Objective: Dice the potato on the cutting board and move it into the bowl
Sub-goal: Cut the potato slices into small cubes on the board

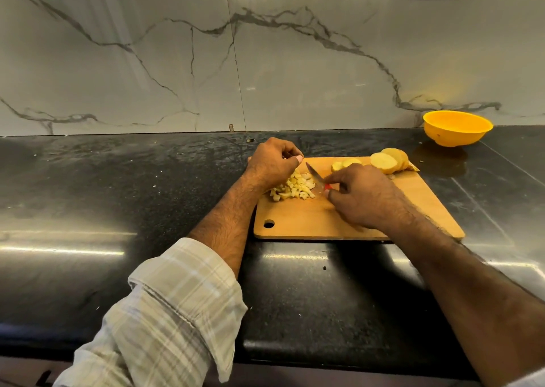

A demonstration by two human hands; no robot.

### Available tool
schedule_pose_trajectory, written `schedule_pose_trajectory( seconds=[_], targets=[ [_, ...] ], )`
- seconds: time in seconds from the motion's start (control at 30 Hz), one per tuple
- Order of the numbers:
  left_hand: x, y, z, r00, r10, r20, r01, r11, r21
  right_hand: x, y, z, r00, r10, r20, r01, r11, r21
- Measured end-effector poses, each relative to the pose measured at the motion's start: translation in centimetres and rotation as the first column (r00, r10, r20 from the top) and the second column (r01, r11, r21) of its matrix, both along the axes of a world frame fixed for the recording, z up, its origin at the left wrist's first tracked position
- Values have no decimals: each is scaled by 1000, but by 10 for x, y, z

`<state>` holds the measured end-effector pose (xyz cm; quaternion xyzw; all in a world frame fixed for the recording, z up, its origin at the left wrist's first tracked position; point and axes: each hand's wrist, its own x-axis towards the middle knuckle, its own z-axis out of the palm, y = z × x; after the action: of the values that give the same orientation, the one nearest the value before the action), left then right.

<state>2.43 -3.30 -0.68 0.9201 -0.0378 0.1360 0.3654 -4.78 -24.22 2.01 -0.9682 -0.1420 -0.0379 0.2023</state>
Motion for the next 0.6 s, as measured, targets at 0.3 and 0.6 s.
schedule_pose_trajectory(
  seconds=[0.3, 0.6],
  targets=[
    [-10, -30, -2, 983, -186, -14, 185, 961, 206, 21, -66, 14, 981, -191, 8, 174, 909, 379],
    [-26, -87, -2, 981, -192, -26, 184, 879, 440, 29, -66, 7, 916, -396, 69, 339, 853, 398]
  ],
)
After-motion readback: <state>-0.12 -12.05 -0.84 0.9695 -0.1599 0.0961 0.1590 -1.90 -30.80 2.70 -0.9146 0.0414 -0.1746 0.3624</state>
